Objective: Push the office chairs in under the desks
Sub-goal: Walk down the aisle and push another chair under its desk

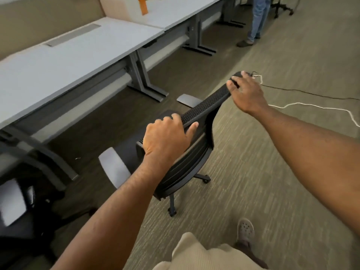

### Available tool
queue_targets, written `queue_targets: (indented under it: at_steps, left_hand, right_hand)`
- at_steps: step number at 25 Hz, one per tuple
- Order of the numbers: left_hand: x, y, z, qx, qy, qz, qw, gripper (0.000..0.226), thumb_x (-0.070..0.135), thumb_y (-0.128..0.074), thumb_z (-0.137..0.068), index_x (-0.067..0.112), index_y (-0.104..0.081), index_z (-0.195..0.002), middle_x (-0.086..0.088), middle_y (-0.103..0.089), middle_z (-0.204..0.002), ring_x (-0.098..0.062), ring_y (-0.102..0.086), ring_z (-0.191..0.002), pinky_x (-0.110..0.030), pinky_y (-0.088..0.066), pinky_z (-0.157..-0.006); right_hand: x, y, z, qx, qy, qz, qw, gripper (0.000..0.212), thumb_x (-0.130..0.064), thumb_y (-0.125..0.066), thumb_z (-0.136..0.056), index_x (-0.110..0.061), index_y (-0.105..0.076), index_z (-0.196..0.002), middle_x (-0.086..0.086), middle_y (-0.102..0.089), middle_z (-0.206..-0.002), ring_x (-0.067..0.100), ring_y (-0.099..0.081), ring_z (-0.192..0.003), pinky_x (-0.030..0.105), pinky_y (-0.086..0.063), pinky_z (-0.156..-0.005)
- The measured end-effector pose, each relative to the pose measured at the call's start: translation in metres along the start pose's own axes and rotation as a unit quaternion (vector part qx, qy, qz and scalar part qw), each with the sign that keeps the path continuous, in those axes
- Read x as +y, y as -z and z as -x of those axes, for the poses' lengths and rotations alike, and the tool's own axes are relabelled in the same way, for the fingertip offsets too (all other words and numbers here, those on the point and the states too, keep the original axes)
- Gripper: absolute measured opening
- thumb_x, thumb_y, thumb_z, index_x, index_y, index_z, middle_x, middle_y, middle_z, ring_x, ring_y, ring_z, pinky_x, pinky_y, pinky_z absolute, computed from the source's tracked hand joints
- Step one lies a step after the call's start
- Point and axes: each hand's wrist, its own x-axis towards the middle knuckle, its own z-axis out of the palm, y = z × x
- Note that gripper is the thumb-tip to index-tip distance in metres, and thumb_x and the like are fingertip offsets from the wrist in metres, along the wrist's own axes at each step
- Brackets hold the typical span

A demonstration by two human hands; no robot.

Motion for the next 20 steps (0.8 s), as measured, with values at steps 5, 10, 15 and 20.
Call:
queue_targets:
  at_steps: [5, 10, 15, 20]
  left_hand:
    - [-0.005, -0.003, -0.027, -0.011, 0.056, -0.039, 0.998, 0.075, 0.08, -0.011, -0.09, 0.019, -0.055, -0.089, -0.001, -0.059, -0.074, -0.02, -0.057, -0.065, -0.033, -0.043, -0.056]
    - [-0.016, -0.012, -0.067, 0.012, 0.143, -0.066, 0.987, 0.079, 0.083, -0.011, -0.087, 0.02, -0.057, -0.076, 0.003, -0.058, -0.065, -0.015, -0.049, -0.056, -0.028, -0.029, -0.052]
    - [-0.042, -0.037, -0.12, 0.106, 0.25, -0.001, 0.962, 0.073, 0.063, -0.019, -0.095, 0.015, -0.074, -0.098, -0.008, -0.073, -0.086, -0.03, -0.066, -0.077, -0.032, -0.034, -0.058]
    - [-0.089, -0.068, -0.185, 0.103, 0.337, 0.009, 0.936, 0.072, 0.064, -0.02, -0.094, 0.02, -0.069, -0.121, -0.01, -0.072, -0.112, -0.034, -0.063, -0.106, -0.046, -0.047, -0.084]
  right_hand:
    - [0.015, -0.021, -0.088, 0.018, 0.04, -0.087, 0.995, 0.058, -0.059, -0.037, -0.092, -0.018, -0.074, -0.112, 0.016, -0.048, -0.147, 0.031, -0.04, -0.137, 0.04, -0.027, -0.116]
    - [0.009, -0.039, -0.147, 0.008, 0.118, -0.128, 0.985, 0.048, -0.04, -0.043, -0.092, -0.006, -0.075, -0.101, 0.017, -0.063, -0.128, 0.026, -0.052, -0.126, 0.04, -0.035, -0.11]
    - [0.001, -0.058, -0.196, 0.022, 0.149, -0.168, 0.974, 0.042, -0.035, -0.043, -0.087, -0.016, -0.078, -0.097, 0.008, -0.068, -0.114, 0.024, -0.059, -0.109, 0.041, -0.039, -0.105]
    - [-0.011, -0.083, -0.249, 0.009, 0.164, -0.173, 0.971, 0.039, -0.036, -0.043, -0.089, -0.02, -0.077, -0.098, 0.004, -0.067, -0.112, 0.021, -0.059, -0.105, 0.04, -0.04, -0.103]
